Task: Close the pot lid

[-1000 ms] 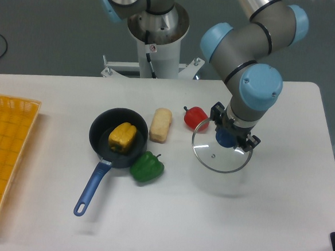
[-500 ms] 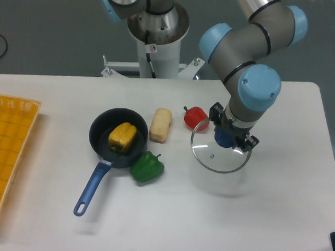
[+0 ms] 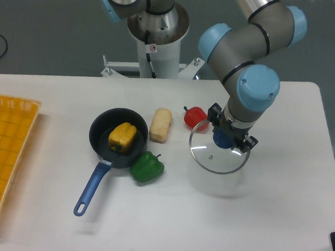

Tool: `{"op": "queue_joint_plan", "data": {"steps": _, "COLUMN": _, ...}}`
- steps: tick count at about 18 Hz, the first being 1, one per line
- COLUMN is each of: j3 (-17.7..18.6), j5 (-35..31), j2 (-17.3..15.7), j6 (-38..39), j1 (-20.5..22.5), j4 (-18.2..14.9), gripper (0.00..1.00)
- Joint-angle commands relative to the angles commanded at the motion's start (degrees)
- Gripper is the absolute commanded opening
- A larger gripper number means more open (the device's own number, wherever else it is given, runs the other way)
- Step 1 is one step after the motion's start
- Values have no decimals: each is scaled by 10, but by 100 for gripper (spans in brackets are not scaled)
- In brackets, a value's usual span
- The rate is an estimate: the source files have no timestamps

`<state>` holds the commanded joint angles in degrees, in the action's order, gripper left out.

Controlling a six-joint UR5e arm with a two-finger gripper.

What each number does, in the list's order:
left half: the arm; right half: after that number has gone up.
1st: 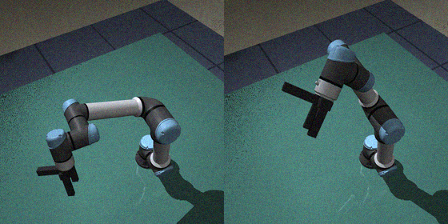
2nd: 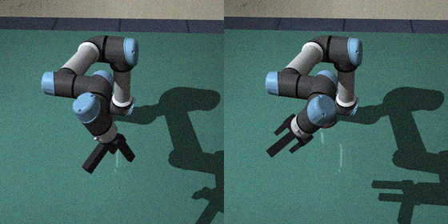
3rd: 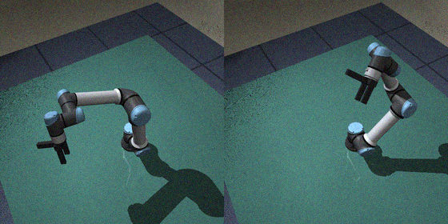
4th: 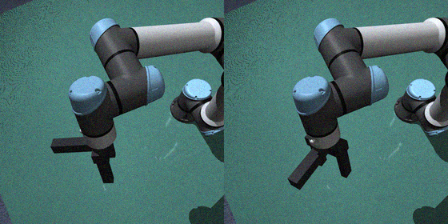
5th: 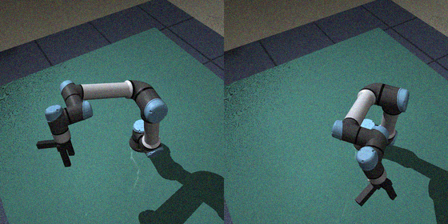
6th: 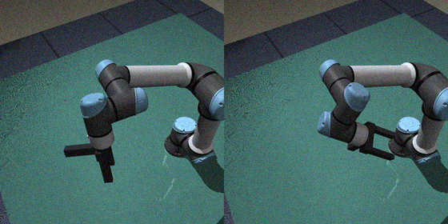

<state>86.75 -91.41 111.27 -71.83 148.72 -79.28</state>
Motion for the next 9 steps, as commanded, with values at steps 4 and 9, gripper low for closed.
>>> {"op": "queue_joint_plan", "data": {"steps": 4, "j3": 9, "j5": -7, "j2": -5, "j6": 41, "j1": -35, "j4": 1, "gripper": 51}}
{"op": "queue_joint_plan", "data": {"steps": 9, "j3": 13, "j5": -7, "j2": -18, "j6": 79, "j1": -67, "j4": 0, "gripper": 51}}
